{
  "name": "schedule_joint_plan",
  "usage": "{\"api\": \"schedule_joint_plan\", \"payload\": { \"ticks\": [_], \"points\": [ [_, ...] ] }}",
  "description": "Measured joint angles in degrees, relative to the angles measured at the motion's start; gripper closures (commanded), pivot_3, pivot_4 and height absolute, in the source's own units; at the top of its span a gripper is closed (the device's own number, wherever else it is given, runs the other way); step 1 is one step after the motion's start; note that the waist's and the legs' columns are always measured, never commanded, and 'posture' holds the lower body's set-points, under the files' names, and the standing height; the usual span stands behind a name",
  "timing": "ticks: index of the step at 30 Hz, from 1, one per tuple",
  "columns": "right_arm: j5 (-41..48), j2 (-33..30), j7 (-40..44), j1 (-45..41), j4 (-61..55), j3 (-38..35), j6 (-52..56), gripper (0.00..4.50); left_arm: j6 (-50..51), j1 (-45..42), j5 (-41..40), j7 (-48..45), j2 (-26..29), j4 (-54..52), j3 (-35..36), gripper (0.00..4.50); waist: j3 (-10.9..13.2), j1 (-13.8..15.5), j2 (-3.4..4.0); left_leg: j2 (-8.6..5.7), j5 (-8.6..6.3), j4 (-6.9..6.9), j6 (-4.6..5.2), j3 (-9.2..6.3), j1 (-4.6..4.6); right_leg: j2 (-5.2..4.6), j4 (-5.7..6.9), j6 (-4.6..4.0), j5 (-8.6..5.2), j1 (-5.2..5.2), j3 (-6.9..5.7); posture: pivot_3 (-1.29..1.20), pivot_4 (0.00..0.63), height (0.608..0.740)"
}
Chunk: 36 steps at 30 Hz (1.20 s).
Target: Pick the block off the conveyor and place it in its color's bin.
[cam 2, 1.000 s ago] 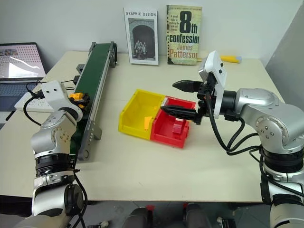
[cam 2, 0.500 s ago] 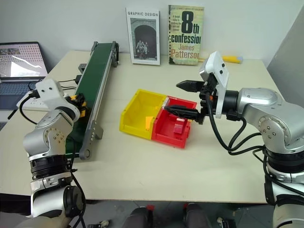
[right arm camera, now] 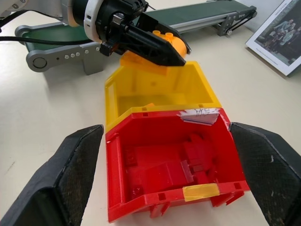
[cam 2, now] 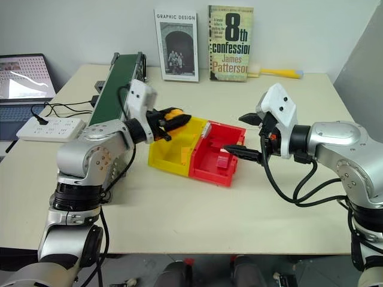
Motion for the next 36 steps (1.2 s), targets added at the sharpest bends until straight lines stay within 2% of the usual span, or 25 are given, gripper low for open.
{"api": "schedule_joint_plan", "payload": {
  "ticks": [7,17,19,20,21,24,25,30,31,34,36],
  "points": [
    [1.7,-0.2,-1.5,1.9,-2.5,-1.9,1.7,0.0,-3.1,-1.7,2.9,-1.0,-0.4,4.7,-1.2,2.95,0.0,0.1,0.0,-0.01,-0.08,0.03,0.16,-0.02,0.0,0.02,0.01,0.0,0.0,0.02,-0.01,0.0,0.15,0.74],
    [3.3,-0.2,-2.1,1.9,-3.5,-1.7,2.0,0.0,-10.0,-1.0,11.9,1.5,1.6,11.7,-1.4,2.95,0.0,0.2,0.0,-0.01,-0.09,0.02,0.16,-0.03,-0.01,0.01,-0.02,0.0,0.0,0.01,-0.02,0.0,0.15,0.74],
    [3.8,-0.2,-1.7,1.8,-3.5,-1.6,2.0,0.0,-10.6,-0.3,12.4,1.6,1.6,12.4,-1.4,2.25,0.0,0.2,0.0,0.0,-0.09,0.02,0.16,-0.04,-0.01,0.01,-0.02,0.0,0.0,0.01,-0.03,0.0,0.15,0.74],
    [4.0,-0.2,-1.5,1.6,-3.5,-1.6,2.0,0.0,-10.7,0.0,12.5,1.5,1.5,12.6,-1.4,2.24,0.0,0.2,0.0,0.0,-0.09,0.02,0.16,-0.04,-0.01,0.01,-0.01,0.0,0.0,0.01,-0.03,0.0,0.15,0.74],
    [4.3,-0.2,-1.3,1.4,-3.5,-1.5,2.0,0.0,-10.7,0.1,12.4,1.4,1.3,12.6,-1.2,2.06,0.0,0.2,0.0,0.0,-0.09,0.02,0.16,-0.04,-0.02,0.01,-0.01,0.0,0.0,0.01,-0.04,0.0,0.15,0.74],
    [4.4,-0.2,-1.1,1.0,-3.4,-1.4,2.0,0.0,-10.5,0.2,11.3,1.2,0.7,12.4,-0.4,1.31,0.0,0.2,0.0,0.0,-0.09,0.02,0.17,-0.04,-0.01,0.01,-0.01,0.0,0.0,0.01,-0.03,0.0,0.15,0.74],
    [4.4,-0.2,-1.1,1.0,-3.4,-1.4,2.0,0.0,-10.4,0.2,11.2,1.1,0.7,12.3,-0.3,1.21,0.0,0.2,0.0,0.0,-0.09,0.02,0.17,-0.04,-0.01,0.01,-0.01,0.0,0.0,0.01,-0.03,0.0,0.15,0.74],
    [4.1,-0.2,-1.0,0.9,-2.1,-0.4,1.6,0.0,-8.9,0.6,9.9,1.1,0.8,11.1,1.2,0.15,0.0,0.2,0.0,0.0,-0.09,0.02,0.17,-0.03,-0.01,0.01,0.0,0.0,0.0,0.01,-0.02,0.0,0.15,0.74],
    [4.0,-0.2,-0.9,0.9,-1.8,-0.2,1.4,0.0,-8.4,0.7,9.6,0.8,1.1,10.7,1.5,0.01,0.0,0.1,0.0,0.0,-0.09,0.02,0.17,-0.03,-0.01,0.01,0.0,0.0,0.0,0.01,-0.03,0.0,0.15,0.74],
    [3.2,-0.4,-0.5,0.8,-1.1,0.0,0.6,0.0,-7.4,1.1,9.3,-1.2,3.7,9.0,1.6,0.01,0.0,0.1,0.0,0.01,-0.09,0.01,0.17,-0.03,0.0,0.01,0.0,0.0,0.0,0.01,-0.03,0.0,0.15,0.74],
    [2.1,-1.3,0.7,0.8,-0.2,0.6,-0.3,0.0,-7.0,2.0,9.4,-4.3,7.6,6.9,1.3,0.01,0.0,0.0,0.02,0.01,-0.09,0.0,0.16,-0.02,0.0,0.02,-0.01,0.0,0.0,0.0,-0.02,0.0,0.15,0.74]
  ]
}}
